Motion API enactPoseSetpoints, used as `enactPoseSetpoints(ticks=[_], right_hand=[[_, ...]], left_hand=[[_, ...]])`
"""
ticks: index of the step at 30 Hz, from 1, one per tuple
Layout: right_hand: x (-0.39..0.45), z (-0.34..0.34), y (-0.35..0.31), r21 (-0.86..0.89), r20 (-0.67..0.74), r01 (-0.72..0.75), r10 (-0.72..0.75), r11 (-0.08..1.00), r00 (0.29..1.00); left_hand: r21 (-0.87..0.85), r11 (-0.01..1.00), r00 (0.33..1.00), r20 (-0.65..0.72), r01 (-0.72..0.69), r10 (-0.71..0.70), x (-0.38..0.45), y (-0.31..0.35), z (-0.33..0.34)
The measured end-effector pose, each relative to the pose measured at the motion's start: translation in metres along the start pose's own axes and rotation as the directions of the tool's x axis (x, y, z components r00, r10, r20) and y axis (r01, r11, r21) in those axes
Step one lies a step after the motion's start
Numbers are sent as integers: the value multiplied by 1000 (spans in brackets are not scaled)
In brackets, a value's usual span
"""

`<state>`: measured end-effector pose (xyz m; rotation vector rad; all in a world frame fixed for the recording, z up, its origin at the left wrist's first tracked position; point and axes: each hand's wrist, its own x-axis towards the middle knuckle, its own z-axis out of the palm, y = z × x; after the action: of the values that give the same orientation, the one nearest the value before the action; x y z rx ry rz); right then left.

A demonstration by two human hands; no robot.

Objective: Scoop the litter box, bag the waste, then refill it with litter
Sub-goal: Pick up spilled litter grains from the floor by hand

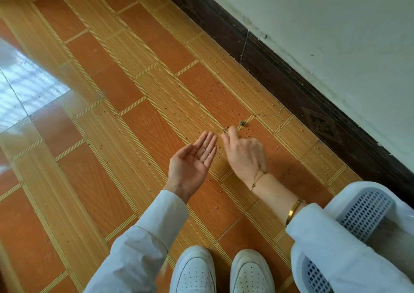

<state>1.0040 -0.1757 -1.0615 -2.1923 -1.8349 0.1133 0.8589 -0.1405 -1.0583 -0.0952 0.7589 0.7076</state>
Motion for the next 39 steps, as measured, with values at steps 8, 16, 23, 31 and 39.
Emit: enactPoseSetpoints(ticks=[8, 16, 23, 31, 39], right_hand=[[-8, 47, 20, -463, 154, 71, 1, 884, 988], [0, 41, 15, -387, 121, 117, -76, 915, 990], [-11, 14, -39, -99, -3, 264, -266, 959, 964], [5, 8, 39, -206, 68, -151, 168, 967, 983], [-3, 33, 60, -506, 136, -60, 148, 860, 980]], left_hand=[[-45, 999, 1000, -19, -21, 20, -3, 10, -6], [-32, 999, 999, -35, -24, 23, -1, 10, -12], [2, 1000, 999, -37, 9, -9, 4, 1, -9], [-22, 1000, 1000, -11, 8, -8, 5, 5, -3], [-29, 999, 1000, -2, 19, -19, 5, 3, -3]])
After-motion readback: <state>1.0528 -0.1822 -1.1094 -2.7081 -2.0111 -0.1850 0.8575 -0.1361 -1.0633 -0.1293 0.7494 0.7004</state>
